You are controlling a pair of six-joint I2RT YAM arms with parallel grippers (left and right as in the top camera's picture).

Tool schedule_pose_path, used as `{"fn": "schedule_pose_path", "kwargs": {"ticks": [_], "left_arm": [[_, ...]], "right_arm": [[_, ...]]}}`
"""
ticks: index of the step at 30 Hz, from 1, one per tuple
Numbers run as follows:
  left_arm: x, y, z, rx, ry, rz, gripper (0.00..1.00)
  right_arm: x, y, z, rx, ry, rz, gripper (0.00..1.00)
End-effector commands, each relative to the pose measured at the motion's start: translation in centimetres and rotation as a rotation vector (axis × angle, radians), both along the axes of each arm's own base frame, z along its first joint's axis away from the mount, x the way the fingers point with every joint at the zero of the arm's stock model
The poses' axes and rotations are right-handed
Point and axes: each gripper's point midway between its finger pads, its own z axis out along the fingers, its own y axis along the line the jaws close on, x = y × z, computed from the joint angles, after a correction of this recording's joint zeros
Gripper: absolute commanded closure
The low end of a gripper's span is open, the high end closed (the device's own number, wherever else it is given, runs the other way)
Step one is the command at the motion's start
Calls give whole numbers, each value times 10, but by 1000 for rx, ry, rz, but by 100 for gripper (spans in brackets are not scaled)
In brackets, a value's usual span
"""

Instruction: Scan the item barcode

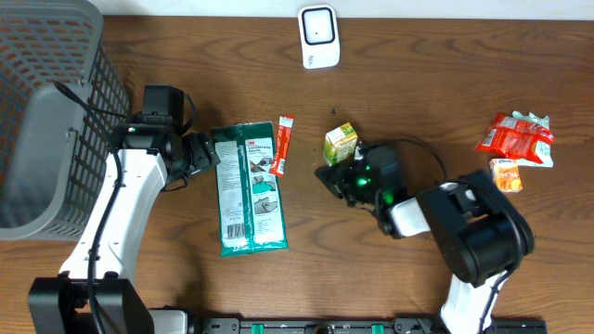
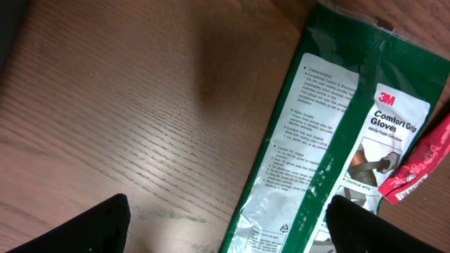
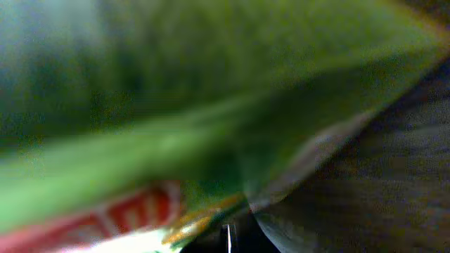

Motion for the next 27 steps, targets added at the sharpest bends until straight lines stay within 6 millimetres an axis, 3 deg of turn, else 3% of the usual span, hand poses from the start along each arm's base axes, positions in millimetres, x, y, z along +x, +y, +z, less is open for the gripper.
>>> {"fn": "schedule_pose_path", "kwargs": {"ticks": [1, 8, 14, 23, 27], "left_arm": [[1, 3, 3, 15, -6, -3, 10], [1, 3, 3, 15, -6, -3, 10], [1, 3, 3, 15, -6, -3, 10], [1, 3, 3, 15, -6, -3, 10], [1, 3, 3, 15, -6, -3, 10]], "right_arm": [[-33, -12, -62, -114, 183, -119, 99], [-18, 17, -30, -65, -23, -47, 99], [-22, 40, 1, 31, -148, 84, 99], [-24, 38, 25, 32, -199, 97, 99], [-26, 31, 28, -58, -239, 117, 99]]}}
